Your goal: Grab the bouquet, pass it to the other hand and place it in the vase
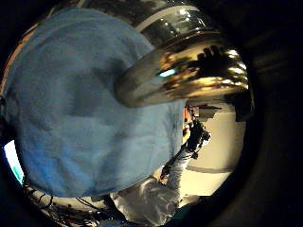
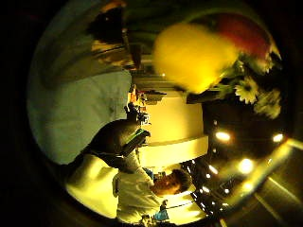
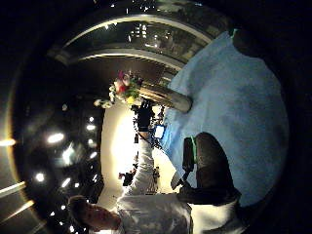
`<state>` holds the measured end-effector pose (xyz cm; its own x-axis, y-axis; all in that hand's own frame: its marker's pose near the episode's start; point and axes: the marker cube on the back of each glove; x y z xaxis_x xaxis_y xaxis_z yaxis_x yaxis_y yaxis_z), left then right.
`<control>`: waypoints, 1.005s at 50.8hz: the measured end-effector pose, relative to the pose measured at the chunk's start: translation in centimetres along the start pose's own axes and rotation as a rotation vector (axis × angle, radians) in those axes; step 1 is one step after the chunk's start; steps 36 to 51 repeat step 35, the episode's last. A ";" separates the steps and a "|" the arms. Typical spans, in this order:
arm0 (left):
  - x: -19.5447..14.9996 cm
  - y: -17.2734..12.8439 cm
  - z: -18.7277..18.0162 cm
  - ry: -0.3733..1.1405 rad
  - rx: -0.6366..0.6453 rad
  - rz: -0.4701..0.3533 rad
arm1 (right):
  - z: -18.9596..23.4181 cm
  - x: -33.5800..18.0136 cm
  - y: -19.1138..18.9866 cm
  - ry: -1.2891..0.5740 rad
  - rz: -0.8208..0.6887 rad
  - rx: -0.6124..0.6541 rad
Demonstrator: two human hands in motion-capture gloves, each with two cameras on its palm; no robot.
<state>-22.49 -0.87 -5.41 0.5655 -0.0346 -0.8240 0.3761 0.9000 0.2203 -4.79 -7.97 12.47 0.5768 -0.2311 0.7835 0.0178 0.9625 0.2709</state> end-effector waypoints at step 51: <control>-1.0 3.8 4.0 0.115 0.192 -0.019 | -2.5 1.7 -0.4 0.044 -0.052 0.099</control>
